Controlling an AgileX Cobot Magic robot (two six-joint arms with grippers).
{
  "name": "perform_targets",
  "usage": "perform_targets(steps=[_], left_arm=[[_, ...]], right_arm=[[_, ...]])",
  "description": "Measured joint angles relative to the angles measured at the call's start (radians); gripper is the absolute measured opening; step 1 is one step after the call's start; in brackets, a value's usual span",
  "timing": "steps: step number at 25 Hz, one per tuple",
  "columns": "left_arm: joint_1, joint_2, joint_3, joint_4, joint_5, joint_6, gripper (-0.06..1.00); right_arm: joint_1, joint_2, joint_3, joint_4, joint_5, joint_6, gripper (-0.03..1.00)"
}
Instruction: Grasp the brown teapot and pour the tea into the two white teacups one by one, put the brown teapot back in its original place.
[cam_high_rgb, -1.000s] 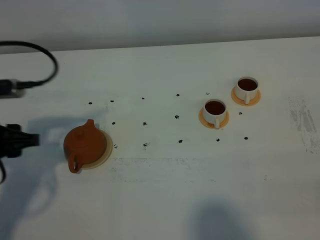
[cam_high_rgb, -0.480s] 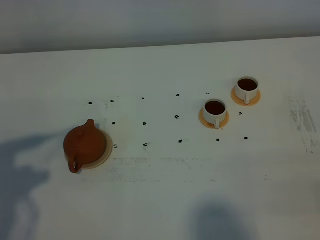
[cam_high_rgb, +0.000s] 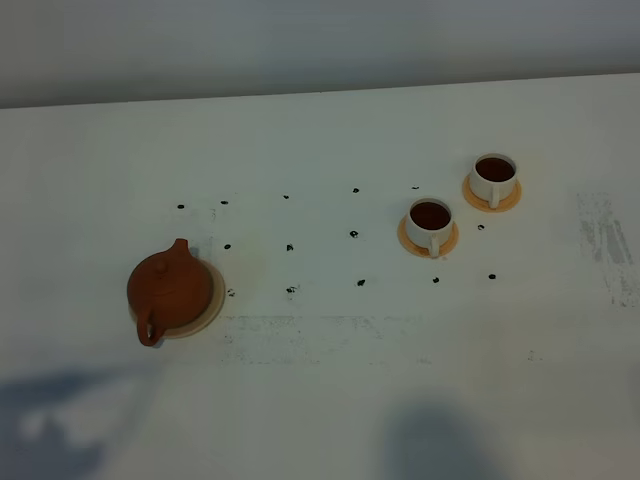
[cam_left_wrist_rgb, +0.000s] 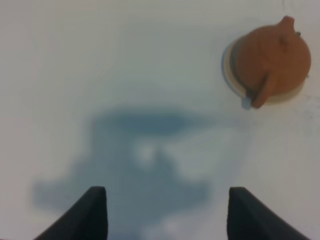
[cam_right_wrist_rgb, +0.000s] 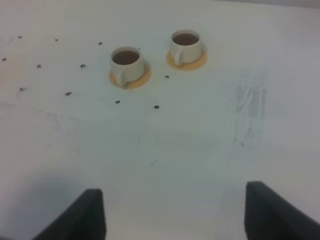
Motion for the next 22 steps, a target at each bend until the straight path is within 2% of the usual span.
perform_targets(steps=[3, 10, 22], left_arm=[[0.0, -0.089, 0.058, 0.001, -0.004, 0.018, 0.52], [0.0, -0.193, 0.102, 0.0, 0.037, 0.036, 0.52], [-0.04, -0.33, 0.102, 0.0, 0.046, 0.031, 0.52]], right_arm=[[0.0, 0.0, 0.0, 0.0, 0.0, 0.0, 0.59], [0.0, 0.0, 0.0, 0.0, 0.0, 0.0, 0.59], [0.0, 0.0, 0.0, 0.0, 0.0, 0.0, 0.59]])
